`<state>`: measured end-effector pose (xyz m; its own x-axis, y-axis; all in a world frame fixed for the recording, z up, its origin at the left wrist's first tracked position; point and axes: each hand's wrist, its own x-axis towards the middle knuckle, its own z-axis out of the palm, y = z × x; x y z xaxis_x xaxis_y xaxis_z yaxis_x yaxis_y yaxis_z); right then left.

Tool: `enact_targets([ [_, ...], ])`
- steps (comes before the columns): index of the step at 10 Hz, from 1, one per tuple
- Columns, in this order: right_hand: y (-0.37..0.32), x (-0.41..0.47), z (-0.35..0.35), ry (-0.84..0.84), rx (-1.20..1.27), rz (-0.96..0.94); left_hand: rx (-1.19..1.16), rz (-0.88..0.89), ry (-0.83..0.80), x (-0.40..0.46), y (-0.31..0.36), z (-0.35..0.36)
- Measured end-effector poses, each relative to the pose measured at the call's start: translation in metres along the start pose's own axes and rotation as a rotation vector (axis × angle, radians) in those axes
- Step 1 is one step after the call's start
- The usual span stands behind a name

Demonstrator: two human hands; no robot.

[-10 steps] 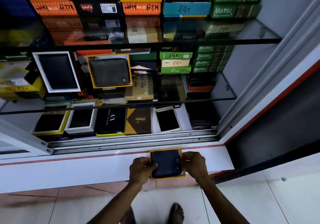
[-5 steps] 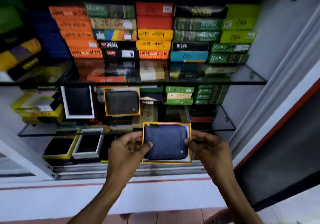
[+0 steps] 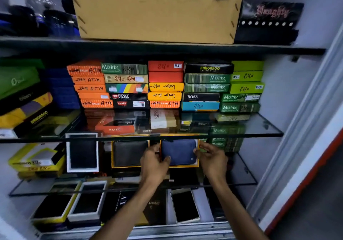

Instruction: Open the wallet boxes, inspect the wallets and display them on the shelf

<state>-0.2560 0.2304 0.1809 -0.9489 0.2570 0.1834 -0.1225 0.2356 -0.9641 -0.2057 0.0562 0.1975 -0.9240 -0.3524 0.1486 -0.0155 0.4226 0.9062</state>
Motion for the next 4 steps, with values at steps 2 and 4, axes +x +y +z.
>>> enact_targets([
  [2, 0.011, 0.016, 0.012, 0.013, -0.108, 0.004, 0.044, -0.012, -0.039, 0.018, -0.009, 0.016],
  [4, -0.002, 0.000, 0.010, 0.015, -0.112, -0.023, 0.038, 0.053, -0.034, 0.008, -0.008, 0.008],
])
